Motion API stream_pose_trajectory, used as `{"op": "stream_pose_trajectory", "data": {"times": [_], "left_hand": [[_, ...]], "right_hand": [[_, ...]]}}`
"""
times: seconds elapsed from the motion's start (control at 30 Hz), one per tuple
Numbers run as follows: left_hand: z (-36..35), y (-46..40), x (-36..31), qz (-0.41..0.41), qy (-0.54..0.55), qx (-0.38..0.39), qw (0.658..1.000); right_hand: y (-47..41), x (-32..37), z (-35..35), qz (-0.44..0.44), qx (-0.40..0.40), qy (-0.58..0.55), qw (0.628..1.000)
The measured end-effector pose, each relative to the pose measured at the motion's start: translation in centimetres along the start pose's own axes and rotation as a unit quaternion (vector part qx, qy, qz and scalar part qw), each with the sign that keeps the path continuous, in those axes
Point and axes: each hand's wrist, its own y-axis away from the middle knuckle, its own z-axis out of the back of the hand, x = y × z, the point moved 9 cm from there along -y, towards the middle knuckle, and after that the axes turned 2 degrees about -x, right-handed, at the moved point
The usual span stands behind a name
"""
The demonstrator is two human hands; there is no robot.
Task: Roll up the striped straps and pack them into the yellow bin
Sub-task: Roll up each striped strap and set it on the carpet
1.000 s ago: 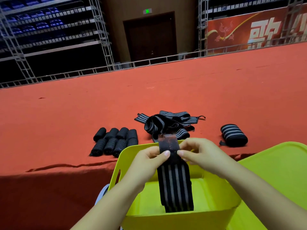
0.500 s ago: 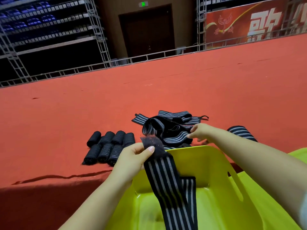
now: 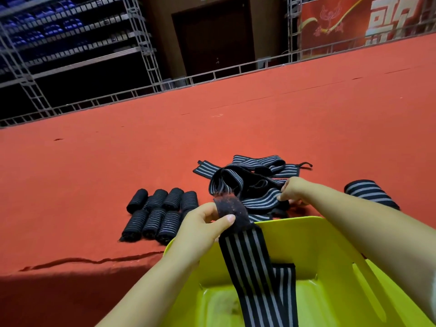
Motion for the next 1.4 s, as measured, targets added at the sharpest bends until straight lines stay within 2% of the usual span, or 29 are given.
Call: {"op": "stream_pose_trajectory", "data": {"times": [0.07, 0.17, 0.37, 0.53, 0.67, 0.83, 1.03, 1.1, 1.27, 1.33, 1.4], "left_hand": [[0.0, -0.1, 0.0, -0.004, -0.001, -0.004, 1.000], [0.1, -0.3, -0.2, -0.009, -0.003, -0.007, 1.000], [0.7, -1.2, -0.7, -0.015, -0.002, -0.041, 0.999], [0.0, -1.4, -1.7, -0.009, 0.017, -0.063, 0.998], [-0.8, -1.4, -2.5, -0.002, 0.033, -0.076, 0.997], [-1.2, -1.5, -3.7, -0.002, 0.040, -0.085, 0.996], [-0.3, -0.9, -6.4, -0.033, 0.106, -0.156, 0.981], [0.1, -0.5, -7.7, -0.052, 0.129, -0.175, 0.975], [1.2, 1.3, -9.7, -0.095, 0.157, -0.189, 0.965], [1.3, 2.3, -10.1, -0.105, 0.157, -0.179, 0.965], [0.7, 3.5, -10.2, -0.097, 0.173, -0.136, 0.971]], "right_hand": [[0.2, -0.1, 0.3, -0.001, -0.014, -0.010, 1.000], [1.2, 1.1, 1.6, 0.026, -0.025, -0.096, 0.995], [5.4, 4.4, 6.8, 0.107, -0.026, -0.257, 0.960], [9.4, 4.4, 11.7, 0.140, -0.030, -0.449, 0.882], [12.1, 4.3, 14.1, 0.182, -0.030, -0.510, 0.840], [14.5, 5.1, 15.7, 0.220, 0.006, -0.611, 0.760], [17.4, 7.5, 15.8, 0.269, 0.048, -0.659, 0.700], [18.8, 8.5, 15.9, 0.298, 0.035, -0.636, 0.711], [23.0, 10.5, 13.7, 0.383, 0.010, -0.488, 0.784], [24.1, 10.2, 11.7, 0.409, -0.013, -0.421, 0.810], [24.8, 9.4, 9.5, 0.425, -0.031, -0.373, 0.824]]}}
